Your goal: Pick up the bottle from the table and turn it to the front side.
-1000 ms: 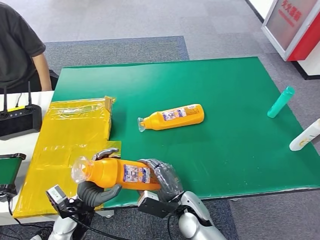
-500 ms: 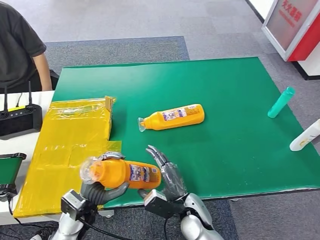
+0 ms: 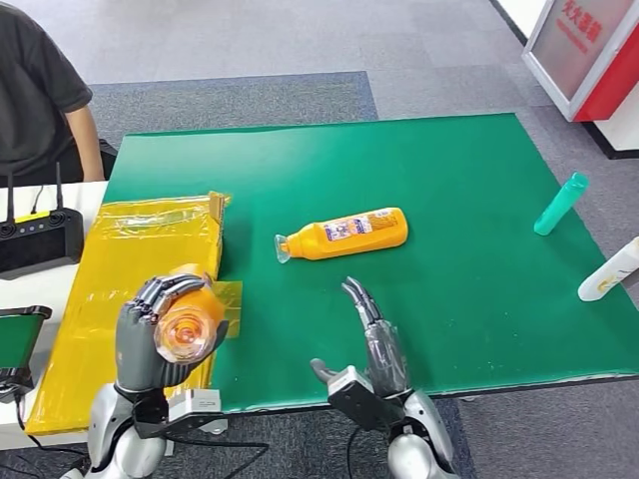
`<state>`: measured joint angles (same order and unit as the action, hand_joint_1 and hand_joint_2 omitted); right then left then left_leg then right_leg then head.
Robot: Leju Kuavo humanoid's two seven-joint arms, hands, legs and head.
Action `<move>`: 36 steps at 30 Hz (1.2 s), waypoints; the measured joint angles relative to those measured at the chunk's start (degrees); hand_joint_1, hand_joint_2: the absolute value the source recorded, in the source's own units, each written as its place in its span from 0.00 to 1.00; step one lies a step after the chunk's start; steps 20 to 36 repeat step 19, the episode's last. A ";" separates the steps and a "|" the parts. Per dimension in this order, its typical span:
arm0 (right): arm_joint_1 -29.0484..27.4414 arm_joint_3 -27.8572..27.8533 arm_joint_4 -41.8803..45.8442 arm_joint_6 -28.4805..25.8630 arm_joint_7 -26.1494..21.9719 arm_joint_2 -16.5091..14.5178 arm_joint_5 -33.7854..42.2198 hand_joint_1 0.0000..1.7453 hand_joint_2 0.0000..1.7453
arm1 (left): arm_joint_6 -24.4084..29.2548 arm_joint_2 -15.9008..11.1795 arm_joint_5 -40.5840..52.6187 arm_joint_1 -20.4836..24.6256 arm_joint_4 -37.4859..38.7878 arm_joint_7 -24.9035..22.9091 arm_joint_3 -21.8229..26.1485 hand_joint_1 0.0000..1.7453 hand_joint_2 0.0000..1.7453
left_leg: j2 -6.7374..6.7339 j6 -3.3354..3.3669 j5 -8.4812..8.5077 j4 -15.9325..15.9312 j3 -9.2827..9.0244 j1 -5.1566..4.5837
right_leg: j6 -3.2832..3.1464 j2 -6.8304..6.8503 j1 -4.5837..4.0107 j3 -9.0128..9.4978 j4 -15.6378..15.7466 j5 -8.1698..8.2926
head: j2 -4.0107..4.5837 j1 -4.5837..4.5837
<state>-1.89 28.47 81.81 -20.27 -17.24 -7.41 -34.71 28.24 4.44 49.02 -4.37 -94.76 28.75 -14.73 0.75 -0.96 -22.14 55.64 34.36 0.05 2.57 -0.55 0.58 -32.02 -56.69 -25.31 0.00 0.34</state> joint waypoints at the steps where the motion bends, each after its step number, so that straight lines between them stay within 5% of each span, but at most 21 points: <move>1: -0.32 -0.36 0.44 0.03 0.14 0.00 -0.14 0.00 1.00 | 0.74 -0.23 1.54 -0.03 -0.40 -0.93 0.01 1.00 1.00 | 0.00 0.00 0.00 0.00 0.00 0.00 | 0.00 0.00 0.00 0.00 0.00 0.00 | 0.00 0.01; 7: -2.70 -3.12 3.07 0.14 1.17 0.01 -0.52 0.00 1.00 | 7.41 -2.55 27.67 -0.01 -0.82 -18.41 0.37 1.00 1.00 | 0.00 0.00 0.01 0.00 -0.01 0.00 | -0.01 0.00 0.00 0.00 0.00 0.00 | 0.00 0.01; 11: -4.28 -4.93 4.48 0.96 1.51 0.02 -0.36 0.00 1.00 | 3.61 -5.81 38.37 0.43 0.05 -29.12 1.02 1.00 1.00 | 0.00 -0.01 0.01 0.00 -0.01 0.01 | -0.02 -0.01 0.00 -0.04 0.00 -0.01 | 0.00 0.00; 16: -5.40 -6.01 5.44 3.00 1.74 0.02 0.56 0.00 1.00 | -0.56 -12.32 39.98 2.72 3.55 -40.99 -1.96 1.00 1.00 | -0.01 -0.03 0.02 0.00 -0.01 0.07 | -0.05 -0.01 -0.05 -0.08 0.00 -0.03 | 0.00 0.00; 19: -5.80 -6.09 5.70 3.40 1.74 0.02 0.93 0.00 1.00 | -1.76 -14.43 39.98 3.68 5.91 -42.58 -3.66 1.00 1.00 | -0.01 -0.03 0.02 0.00 0.00 0.07 | -0.06 -0.01 -0.06 -0.08 0.00 -0.03 | 0.00 0.00; 36: -5.80 -6.09 5.70 3.40 1.74 0.02 0.93 0.00 1.00 | -1.76 -14.43 39.98 3.68 5.91 -42.58 -3.66 1.00 1.00 | -0.01 -0.03 0.02 0.00 0.00 0.07 | -0.06 -0.01 -0.06 -0.08 0.00 -0.03 | 0.00 0.00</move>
